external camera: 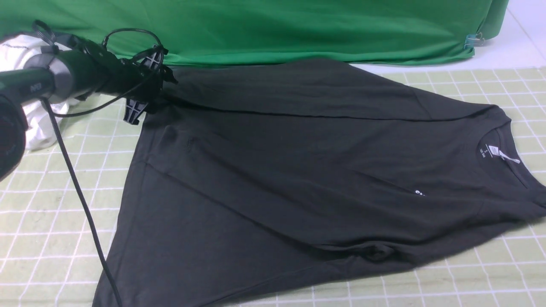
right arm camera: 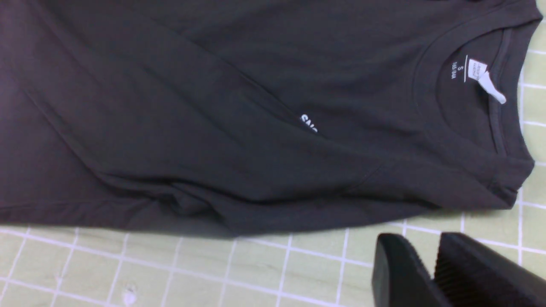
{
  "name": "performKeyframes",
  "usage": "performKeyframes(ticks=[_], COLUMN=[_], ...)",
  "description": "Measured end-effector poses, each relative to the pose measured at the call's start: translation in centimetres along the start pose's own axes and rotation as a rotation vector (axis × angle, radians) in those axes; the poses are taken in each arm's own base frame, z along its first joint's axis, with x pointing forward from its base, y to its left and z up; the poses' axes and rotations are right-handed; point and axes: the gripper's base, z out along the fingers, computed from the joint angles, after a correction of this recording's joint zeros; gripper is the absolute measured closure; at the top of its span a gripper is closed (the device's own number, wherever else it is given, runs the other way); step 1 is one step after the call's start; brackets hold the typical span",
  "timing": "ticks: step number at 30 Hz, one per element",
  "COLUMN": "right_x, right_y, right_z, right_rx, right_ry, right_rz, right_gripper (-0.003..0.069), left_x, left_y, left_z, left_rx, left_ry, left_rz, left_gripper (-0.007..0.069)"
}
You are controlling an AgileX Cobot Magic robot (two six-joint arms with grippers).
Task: Fold a long-sleeved shirt over a green coffee tablecloth.
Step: 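Grab the top left corner of the dark shirt with the left gripper, then fold the left side of the dark shirt inward over its body with the left gripper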
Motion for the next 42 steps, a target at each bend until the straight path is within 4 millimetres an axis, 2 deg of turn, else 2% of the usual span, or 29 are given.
performKeyframes(ticks=[6,9,14,16,19,23,24,25,26,27,30,33,34,36,39,42], right_x=[-0.1,-0.2,-0.1,-0.1,-0.1,-0.1,0.0,0.0,0.1,0.2,0.3,0.3,0.3,0.3,0.3,0.3], right_y=[0.0,-0.1,-0.2,-0.2,-0.2,-0.2,-0.2,-0.2,-0.2,-0.1,-0.1,-0.1,-0.1,-0.1,-0.1,-0.1], right_z=[0.1,0.3,0.7,0.7,0.7,0.7,0.7,0.7,0.7,0.7,0.7,0.7,0.7,0.7,0.7,0.7], right_rx=[0.003,0.002,0.003,0.003,0.003,0.003,0.003,0.0,0.0,-0.004,-0.006,-0.006,-0.006,-0.006,-0.006,-0.006], right_ry=[-0.009,-0.001,0.005,0.007,0.007,0.008,0.008,0.017,0.02,0.033,0.044,0.045,0.045,0.045,0.045,0.045], right_rz=[0.003,0.004,0.008,0.01,0.01,0.01,0.01,0.01,0.01,0.01,0.011,0.025,0.025,0.035,0.036,0.036], right_gripper=[0.0515,0.0515,0.0515,0.0515,0.0515,0.0515,0.0515,0.0515,0.0515,0.0515,0.0515,0.0515,0.0515,0.0515,0.0515,0.0515], left_x=[-0.2,-0.4,-0.3,-0.3,-0.2,-0.2,-0.3,-0.6,-0.7,-0.9,-0.7,0.0,0.1,1.1,3.0,4.9], left_y=[0.0,0.1,0.3,0.4,0.3,-1.0,-1.9,-3.7,-4.0,-5.9,-8.0,-9.0,-9.0,-8.8,-6.7,-3.0], left_z=[0.2,0.3,0.5,0.5,0.4,-1.0,-1.8,-3.7,-3.9,-6.1,-9.6,-12.4,-12.6,-14.2,-15.4,-15.5], left_rx=[0.013,0.018,0.013,0.01,0.007,0.022,0.039,0.078,0.082,0.122,0.155,0.14,0.136,0.065,-0.059,-0.146], left_ry=[-0.03,-0.045,-0.045,-0.04,-0.026,0.003,0.008,0.009,0.013,0.024,0.078,0.152,0.158,0.212,0.271,0.293], left_rz=[-0.006,-0.009,0.01,0.03,0.073,0.1,0.109,0.127,0.129,0.148,0.18,0.239,0.246,0.339,0.423,0.424], left_gripper=[0.0276,0.0356,0.0545,0.0589,0.0605,0.0606,0.0606,0.0606,0.0606,0.0606,0.0606,0.0604,0.0604,0.0604,0.0604,0.0604])
